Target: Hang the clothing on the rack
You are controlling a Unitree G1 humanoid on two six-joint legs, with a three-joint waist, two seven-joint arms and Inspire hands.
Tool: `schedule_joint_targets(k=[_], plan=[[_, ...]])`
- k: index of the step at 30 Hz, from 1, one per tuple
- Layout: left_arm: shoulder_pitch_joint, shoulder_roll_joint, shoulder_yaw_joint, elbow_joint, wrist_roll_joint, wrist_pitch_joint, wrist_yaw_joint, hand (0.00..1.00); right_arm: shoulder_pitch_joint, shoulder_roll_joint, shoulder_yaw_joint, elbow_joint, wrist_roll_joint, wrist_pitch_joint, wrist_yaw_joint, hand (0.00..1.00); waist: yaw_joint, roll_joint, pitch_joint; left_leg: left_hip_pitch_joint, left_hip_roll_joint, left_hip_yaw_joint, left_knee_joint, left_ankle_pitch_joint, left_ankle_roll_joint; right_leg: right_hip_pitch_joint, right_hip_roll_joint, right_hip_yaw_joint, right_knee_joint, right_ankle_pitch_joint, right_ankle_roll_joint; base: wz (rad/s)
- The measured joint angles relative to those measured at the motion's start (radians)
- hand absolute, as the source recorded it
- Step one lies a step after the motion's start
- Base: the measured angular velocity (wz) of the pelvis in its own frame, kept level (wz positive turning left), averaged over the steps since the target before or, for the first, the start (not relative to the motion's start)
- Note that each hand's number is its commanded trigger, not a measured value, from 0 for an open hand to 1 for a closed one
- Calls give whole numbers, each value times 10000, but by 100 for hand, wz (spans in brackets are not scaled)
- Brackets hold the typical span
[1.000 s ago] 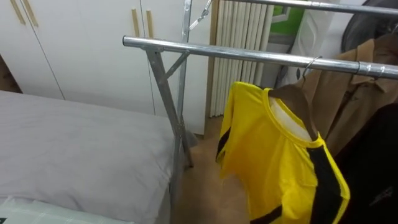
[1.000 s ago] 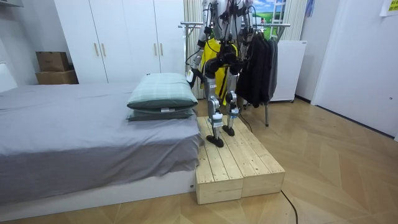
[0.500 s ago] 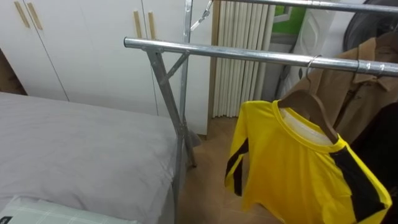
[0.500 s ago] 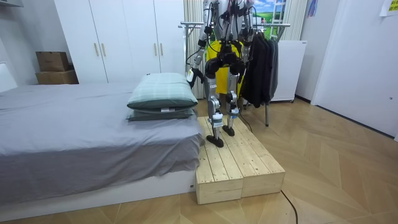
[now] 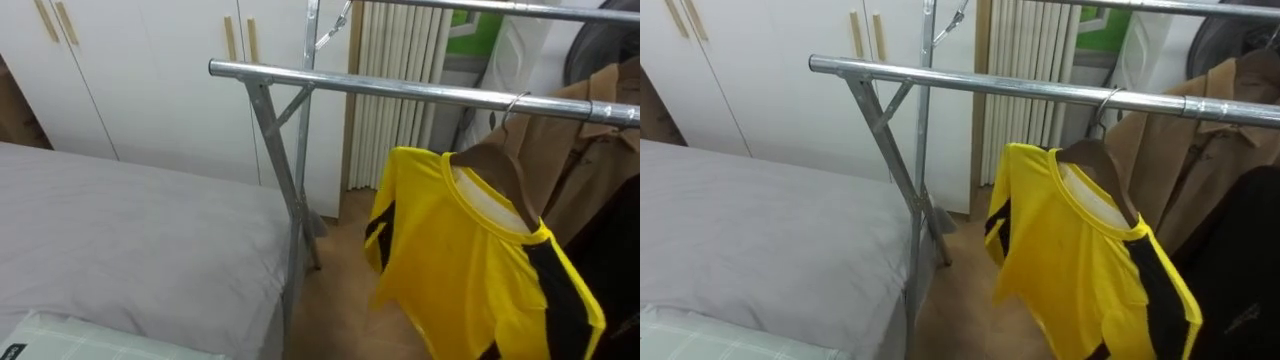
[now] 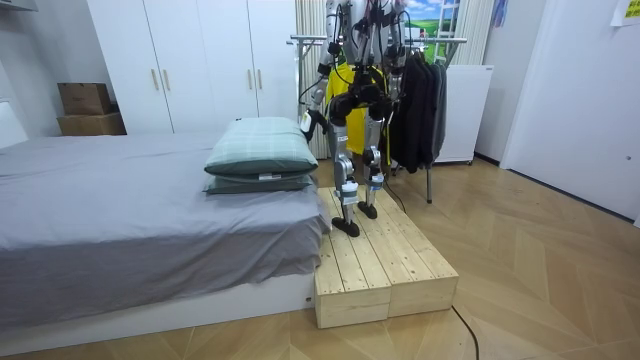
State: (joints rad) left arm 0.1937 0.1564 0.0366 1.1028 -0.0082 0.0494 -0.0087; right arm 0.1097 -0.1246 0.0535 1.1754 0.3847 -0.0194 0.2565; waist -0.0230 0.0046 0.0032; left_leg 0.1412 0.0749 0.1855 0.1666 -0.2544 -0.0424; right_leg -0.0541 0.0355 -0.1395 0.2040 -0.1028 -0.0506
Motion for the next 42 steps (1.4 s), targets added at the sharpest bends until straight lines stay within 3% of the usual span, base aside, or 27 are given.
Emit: schedule_joint_targets(k=[7, 22, 31, 32, 37, 40, 42], plan=[[-106, 10, -15, 237, -1, -130, -31, 0, 125, -66, 11, 1, 444, -25, 544, 0, -10, 88, -30, 22, 5, 6, -2, 0, 0, 16, 12, 0, 3, -4, 4, 0], [-274, 1, -23, 587, 4, -148, -121, 0, 319, -89, -355, -10, 758, -72, 1305, 0, -240, 124, 61, 8, 17, -10, -5, -1, -1, 0, 9, -28, 36, -52, -4, 0], [-287, -10, -385, 567, 24, -148, -3, 0, 43, -202, -269, -27, -120, -87, 1235, 0, -262, 299, 13, -23, 13, -41, 43, -2, -3, -166, -56, -126, 377, -204, -57, 0], [-302, -7, -386, 566, 4, -149, -2, 0, -12, -206, -269, -27, -285, -88, 1232, 0, -271, 382, 22, -59, 9, -57, 66, -2, -3, -205, -101, -187, 446, -236, -70, 8], [-366, -18, -399, 556, -30, -350, 2, 0, -383, -262, -139, -31, -1355, -139, 1009, 0, -225, 359, 20, -449, -39, -338, 421, 0, -9, -534, -323, -532, 925, -498, -157, 19], [-412, -72, -422, 561, -34, -540, 5, 0, -524, -289, 48, -48, -1674, -142, 932, 0, -155, 437, 36, -808, -32, -603, 707, 10, -35, -670, -505, -920, 1088, -659, -219, 40], [-440, -130, -465, 557, -23, -548, 14, 0, -545, -422, 258, -95, -1820, -143, 883, 0, -118, 522, 75, -1121, 20, -587, 867, 77, -144, -619, -652, -1488, 1106, -762, -282, 70]])
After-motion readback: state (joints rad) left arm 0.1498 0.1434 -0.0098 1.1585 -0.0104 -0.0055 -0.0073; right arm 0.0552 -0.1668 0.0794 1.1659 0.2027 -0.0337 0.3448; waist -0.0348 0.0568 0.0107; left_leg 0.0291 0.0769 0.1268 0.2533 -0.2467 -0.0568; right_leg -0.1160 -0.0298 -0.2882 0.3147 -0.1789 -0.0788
